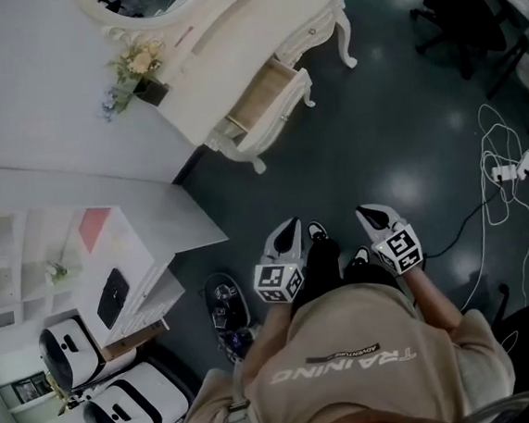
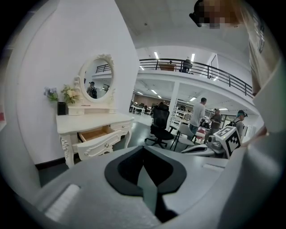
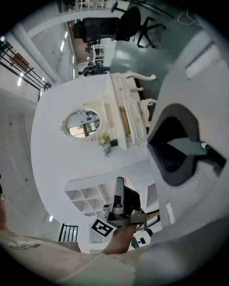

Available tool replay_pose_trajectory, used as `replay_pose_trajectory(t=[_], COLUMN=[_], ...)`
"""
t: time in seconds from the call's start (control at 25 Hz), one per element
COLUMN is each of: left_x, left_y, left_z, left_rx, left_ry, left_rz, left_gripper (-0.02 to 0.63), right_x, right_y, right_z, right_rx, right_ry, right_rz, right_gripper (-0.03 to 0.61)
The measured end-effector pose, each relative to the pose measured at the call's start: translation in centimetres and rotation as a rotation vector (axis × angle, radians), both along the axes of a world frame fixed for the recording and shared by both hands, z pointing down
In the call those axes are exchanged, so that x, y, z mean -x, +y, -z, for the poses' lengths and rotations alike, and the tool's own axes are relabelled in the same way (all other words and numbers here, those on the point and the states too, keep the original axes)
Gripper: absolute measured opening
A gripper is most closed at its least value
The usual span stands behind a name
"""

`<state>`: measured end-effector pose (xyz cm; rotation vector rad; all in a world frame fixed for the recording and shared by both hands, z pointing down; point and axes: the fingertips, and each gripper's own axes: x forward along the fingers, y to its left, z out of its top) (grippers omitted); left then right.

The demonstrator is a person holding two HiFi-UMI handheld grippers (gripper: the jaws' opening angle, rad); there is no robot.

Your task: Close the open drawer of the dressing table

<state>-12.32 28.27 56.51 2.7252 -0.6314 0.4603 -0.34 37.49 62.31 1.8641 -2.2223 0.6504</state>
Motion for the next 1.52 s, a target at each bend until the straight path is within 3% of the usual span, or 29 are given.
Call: replay_pose_trajectory(t=[0.16,0.6,0.92,1.2,1.52], left_x=[-1.0,-3.8,-6.6,-8.2,-9.5], left_y=[-3.4,-18.9,-23.8,-26.5,-31.3], left_z=[-1.1,-0.3,-1.8,-2.5,-1.5], left_rx=[0.018,-0.041,-0.005,0.004,-0.033], left_ry=[0.015,0.061,0.089,0.083,-0.001], left_rz=[-0.04,-0.173,-0.208,-0.159,0.023], left_gripper=[0.008,0.008,0.008,0.008,0.008], right_x=[-0.5,-3.9,-5.7,-8.0,-13.0], right_y=[-2.2,-11.8,-13.9,-20.3,-28.7], right_z=[0.1,3.0,1.9,1.5,1.8], right_rx=[0.03,0.047,0.119,0.099,0.033], right_ry=[0.012,0.016,0.016,0.018,-0.001], right_rz=[-0.011,-0.258,-0.343,-0.244,-0.056], right_gripper=[0.005,0.005,0.005,0.005,0.005])
